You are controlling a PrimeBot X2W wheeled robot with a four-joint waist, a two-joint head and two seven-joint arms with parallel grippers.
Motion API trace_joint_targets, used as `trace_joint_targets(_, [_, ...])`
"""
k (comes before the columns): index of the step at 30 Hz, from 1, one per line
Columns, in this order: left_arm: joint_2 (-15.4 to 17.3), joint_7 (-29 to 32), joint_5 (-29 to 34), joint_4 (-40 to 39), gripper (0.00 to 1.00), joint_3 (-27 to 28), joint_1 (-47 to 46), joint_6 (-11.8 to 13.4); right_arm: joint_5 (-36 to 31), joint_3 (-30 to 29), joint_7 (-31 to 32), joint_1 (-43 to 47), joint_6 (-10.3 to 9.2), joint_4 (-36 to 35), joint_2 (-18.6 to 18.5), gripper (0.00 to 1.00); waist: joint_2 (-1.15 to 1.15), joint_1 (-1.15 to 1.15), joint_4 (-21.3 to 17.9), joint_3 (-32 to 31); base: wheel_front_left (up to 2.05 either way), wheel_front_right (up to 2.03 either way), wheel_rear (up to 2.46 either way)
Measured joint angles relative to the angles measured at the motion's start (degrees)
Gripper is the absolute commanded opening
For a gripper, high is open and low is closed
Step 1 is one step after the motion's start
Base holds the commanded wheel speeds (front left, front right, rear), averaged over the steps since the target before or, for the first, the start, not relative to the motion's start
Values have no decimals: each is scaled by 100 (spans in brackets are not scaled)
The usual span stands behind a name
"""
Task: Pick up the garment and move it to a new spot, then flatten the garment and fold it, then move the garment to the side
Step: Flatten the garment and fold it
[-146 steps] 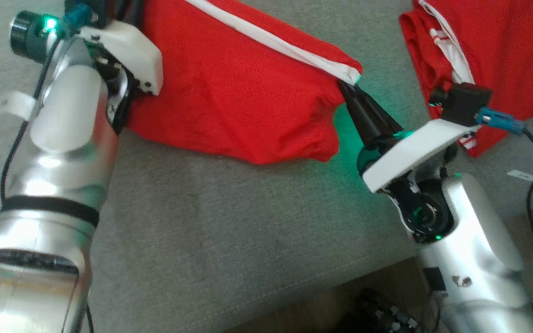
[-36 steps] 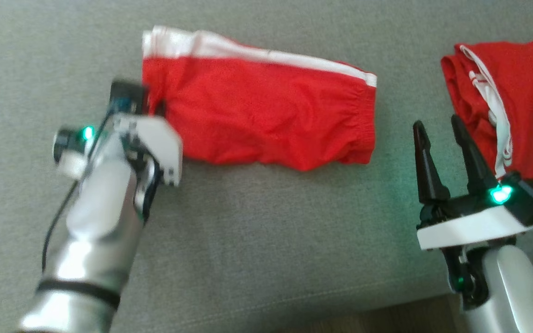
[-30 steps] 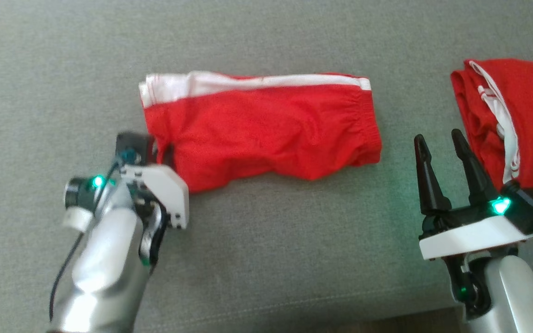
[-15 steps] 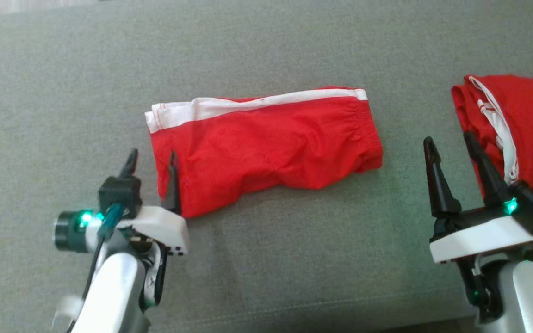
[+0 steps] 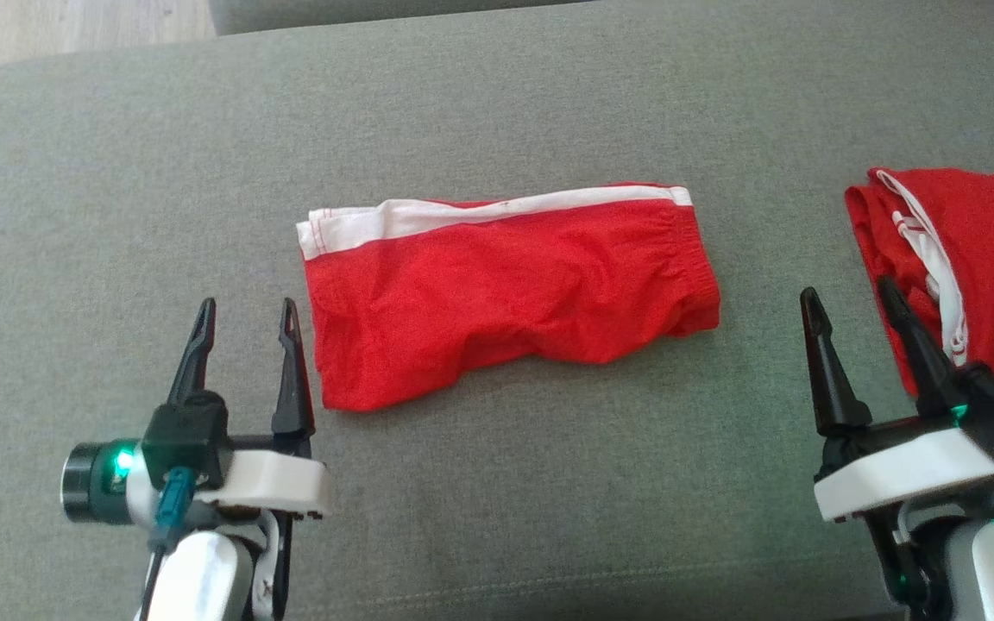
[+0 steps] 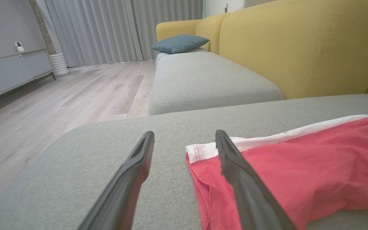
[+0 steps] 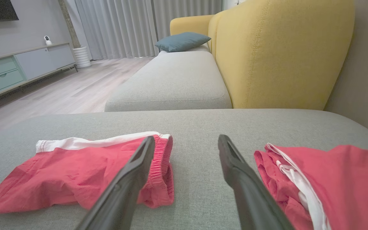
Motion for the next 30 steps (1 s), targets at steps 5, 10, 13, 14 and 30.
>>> trace_joint_targets(5, [3,1,-1,-57,100,-1,2,34,1,-1,48,16,0,-49,34,100,0,0,29,13,0,0,0])
trace_joint_targets(10, [5,9,-2,-60,100,-7,2,36,1,-2,49,15,0,-66,36,100,0,0,51,37,0,0,0])
trace_joint_targets(13, [7,35,-10,-66,100,-13,1,38,3,-9,57,8,-1,-53,34,100,0,0,76,82,0,0,0])
trace_joint_targets(14, [7,51,-10,-67,100,-16,-3,40,11,-1,102,-8,-1,-23,29,100,0,0,89,109,0,0,0])
trace_joint_targets(30, [-220,-52,-8,118,100,-232,-542,34,549,539,1308,-1661,0,1891,-513,100,0,0,676,873,0,0,0])
